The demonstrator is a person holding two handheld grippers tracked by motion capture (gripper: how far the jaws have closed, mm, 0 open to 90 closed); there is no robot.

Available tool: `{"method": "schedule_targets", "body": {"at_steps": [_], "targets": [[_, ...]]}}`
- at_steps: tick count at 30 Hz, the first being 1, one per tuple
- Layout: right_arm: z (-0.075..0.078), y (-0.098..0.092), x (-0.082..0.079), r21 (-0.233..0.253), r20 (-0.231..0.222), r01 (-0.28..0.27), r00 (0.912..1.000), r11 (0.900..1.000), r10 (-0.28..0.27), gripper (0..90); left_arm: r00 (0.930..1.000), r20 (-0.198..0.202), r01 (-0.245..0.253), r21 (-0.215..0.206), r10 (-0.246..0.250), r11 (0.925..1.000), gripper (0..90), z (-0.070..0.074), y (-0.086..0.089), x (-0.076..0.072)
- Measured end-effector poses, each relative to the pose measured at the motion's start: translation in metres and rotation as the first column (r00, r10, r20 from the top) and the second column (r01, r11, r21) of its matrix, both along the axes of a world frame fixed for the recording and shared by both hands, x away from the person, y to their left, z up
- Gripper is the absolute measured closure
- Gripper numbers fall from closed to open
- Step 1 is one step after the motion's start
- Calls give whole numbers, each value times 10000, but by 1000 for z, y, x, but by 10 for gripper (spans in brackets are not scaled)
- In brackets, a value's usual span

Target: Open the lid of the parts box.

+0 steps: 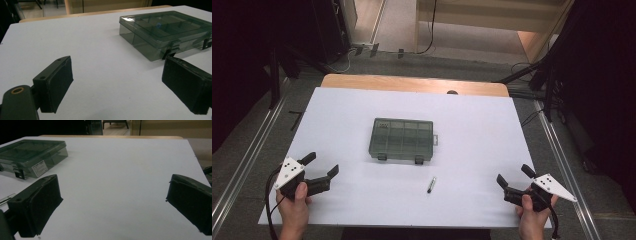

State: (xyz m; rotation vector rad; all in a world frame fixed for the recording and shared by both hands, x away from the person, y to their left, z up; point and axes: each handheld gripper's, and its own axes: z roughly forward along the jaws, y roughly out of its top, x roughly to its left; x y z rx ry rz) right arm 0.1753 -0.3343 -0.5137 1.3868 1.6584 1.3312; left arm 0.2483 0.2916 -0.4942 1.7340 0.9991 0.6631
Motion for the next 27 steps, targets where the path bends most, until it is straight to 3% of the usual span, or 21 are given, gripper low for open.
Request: {"method": "schedule_targets", "body": {"at_steps": [18, 25, 27], "targets": [[11, 17, 9, -248, 138, -445, 9989, 9987, 448, 0, 10000, 39, 44, 446, -46, 9990, 97, 7, -13, -2], [18, 31, 19, -237, 144, -792, 9967, 9966, 795, 0, 9993, 79, 372, 324, -375, 9988, 97, 18, -23, -7], [20, 35, 22, -299, 150, -858, 9962, 9959, 863, 0, 9992, -6, 395, 121, -395, 9991, 97, 20, -24, -8]]}}
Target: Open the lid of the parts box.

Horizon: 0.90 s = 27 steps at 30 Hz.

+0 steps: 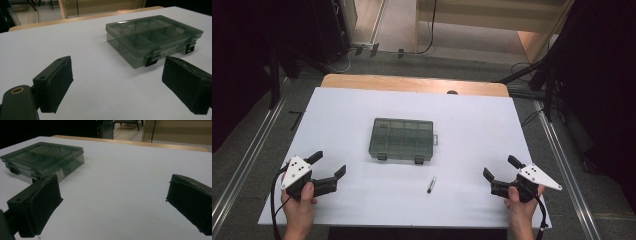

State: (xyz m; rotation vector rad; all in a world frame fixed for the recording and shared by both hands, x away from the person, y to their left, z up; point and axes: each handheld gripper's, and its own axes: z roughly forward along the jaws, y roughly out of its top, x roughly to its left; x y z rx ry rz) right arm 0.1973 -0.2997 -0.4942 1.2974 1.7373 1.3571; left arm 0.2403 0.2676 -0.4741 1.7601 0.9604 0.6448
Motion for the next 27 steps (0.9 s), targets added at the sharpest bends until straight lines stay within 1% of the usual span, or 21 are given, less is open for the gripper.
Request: {"method": "schedule_targets", "body": {"at_steps": [2, 4, 5, 6, 7, 11, 13, 15, 17, 20, 22, 23, 24, 27], "targets": [[1, 2, 2, 22, 7, -54, 10000, 10000, 54, 0, 10000, -9, 24, -47, -24, 10000, 97, 1, -2, 1], [3, 6, 4, 51, 10, -98, 10000, 9999, 98, 0, 10000, 50, 15, 56, -15, 10000, 97, 3, -4, 2], [4, 8, 6, -18, 54, -149, 9999, 9999, 149, 0, 10000, 37, 8, 78, -9, 10000, 97, 4, -6, 3], [6, 12, 9, -57, 80, -256, 9996, 9997, 256, 0, 10000, 15, 40, 38, -40, 10000, 97, 4, -7, 4], [6, 12, 9, -57, 80, -256, 9996, 9997, 256, 0, 10000, 2, 94, 14, -94, 10000, 97, 5, -8, 5], [11, 20, 16, -105, 144, -447, 9989, 9989, 449, 0, 9996, 121, 266, 156, -268, 9995, 97, 10, -17, 9], [12, 24, 20, -220, 171, -544, 9984, 9983, 548, 0, 9992, 181, 354, 241, -358, 9991, 97, 11, -21, 11], [13, 29, 23, -266, 181, -643, 9977, 9976, 647, 0, 9990, 108, 424, 215, -427, 9989, 97, 11, -25, 14], [16, 34, 28, -122, 175, -835, 9963, 9964, 837, 0, 9988, -1, 490, 151, -490, 9987, 97, 11, -28, 17], [19, 37, 31, -2, 220, -888, 9958, 9961, 887, 0, 9982, -76, 590, 49, -590, 9982, 97, 11, -32, 21], [23, 41, 36, 89, 220, -841, 9962, 9964, 838, 0, 9975, -140, 685, -96, -686, 9976, 97, 12, -34, 24], [23, 41, 36, 89, 220, -841, 9962, 9964, 838, 0, 9974, -155, 702, -166, -705, 9974, 97, 12, -36, 26], [25, 43, 39, 250, 152, -916, 9957, 9955, 912, 0, 9972, -193, 720, -192, -723, 9972, 97, 13, -37, 27], [27, 46, 42, 350, 96, -1025, 9947, 9941, 1023, 0, 9969, -226, 747, -304, -754, 9967, 97, 14, -40, 30]]}}
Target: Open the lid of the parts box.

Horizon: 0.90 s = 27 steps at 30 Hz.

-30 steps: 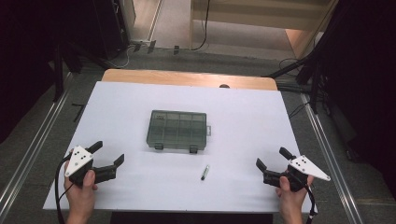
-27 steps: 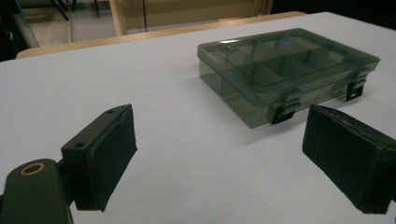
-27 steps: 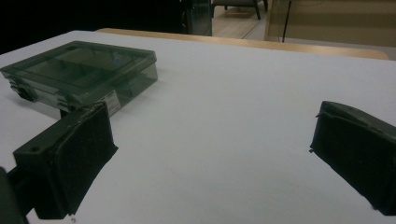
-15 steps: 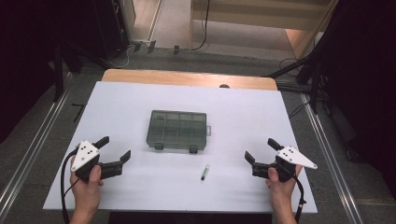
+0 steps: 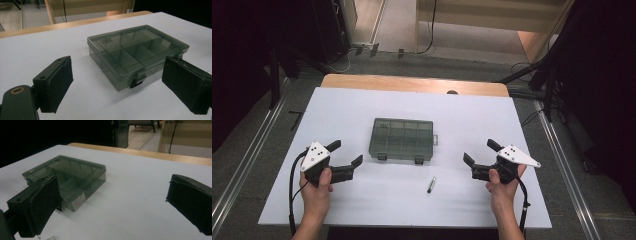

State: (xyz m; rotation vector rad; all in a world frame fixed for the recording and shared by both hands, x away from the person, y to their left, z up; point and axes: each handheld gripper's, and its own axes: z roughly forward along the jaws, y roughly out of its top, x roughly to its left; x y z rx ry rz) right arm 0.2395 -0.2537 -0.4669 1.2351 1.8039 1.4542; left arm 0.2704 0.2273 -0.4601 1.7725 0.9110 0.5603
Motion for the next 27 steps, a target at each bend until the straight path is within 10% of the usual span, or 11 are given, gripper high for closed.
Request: {"method": "schedule_targets", "body": {"at_steps": [8, 14, 21, 27], "targets": [[9, 15, 12, 187, -185, -555, 9983, 9983, 558, 75, 9987, -380, 322, -771, -352, 9965, 100, 5, -5, 12], [16, 26, 20, 101, -179, -835, 9963, 9965, 836, 370, 9982, -581, 85, -1120, -151, 9937, 261, 6, -2, 23], [20, 41, 32, -228, -410, -1404, 9894, 9898, 1394, 754, 9974, -715, -54, -1054, -21, 9944, 651, 10, 2, 30], [12, 50, 36, -663, -770, -1794, 9817, 9815, 1743, 898, 9950, -962, 224, -370, -258, 9991, 835, 2, -5, 30]]}}
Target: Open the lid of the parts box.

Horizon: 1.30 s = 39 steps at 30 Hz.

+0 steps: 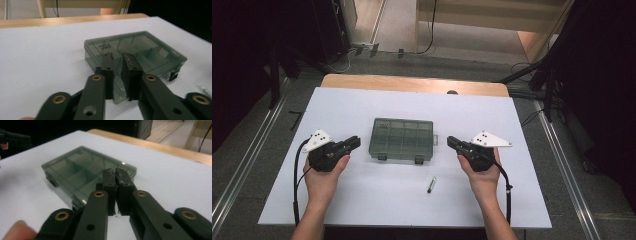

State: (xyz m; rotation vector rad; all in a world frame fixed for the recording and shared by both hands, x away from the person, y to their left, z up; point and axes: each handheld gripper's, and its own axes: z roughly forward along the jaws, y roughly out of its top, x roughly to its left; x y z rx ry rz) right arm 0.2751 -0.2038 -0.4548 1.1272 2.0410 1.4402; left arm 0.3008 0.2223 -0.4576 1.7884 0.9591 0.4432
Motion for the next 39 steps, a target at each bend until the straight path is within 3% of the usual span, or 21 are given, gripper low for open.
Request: {"method": "schedule_targets", "body": {"at_steps": [5, 14, 19, 31, 39], "targets": [[-20, 12, 6, -275, -712, -672, 9953, 9974, 651, 900, 9987, -498, 149, 304, -134, 9994, 900, -15, -6, 4], [-41, 18, 12, -766, -1654, -848, 9837, 9934, 712, 900, 9889, -1482, 75, 746, 36, 9972, 900, -35, -10, 8], [-46, 24, 11, -1088, -1754, -995, 9813, 9891, 794, 900, 9842, -1770, 171, 894, -10, 9958, 900, -39, -12, 9], [-53, 36, 11, -1923, -1945, -1202, 9774, 9740, 822, 900, 9812, -1928, 262, 1127, -40, 9933, 899, -42, -18, 11], [-53, 36, 11, -1966, -1944, -1284, 9768, 9720, 897, 900, 9808, -1947, 284, 1149, -55, 9930, 900, -43, -18, 11]]}}
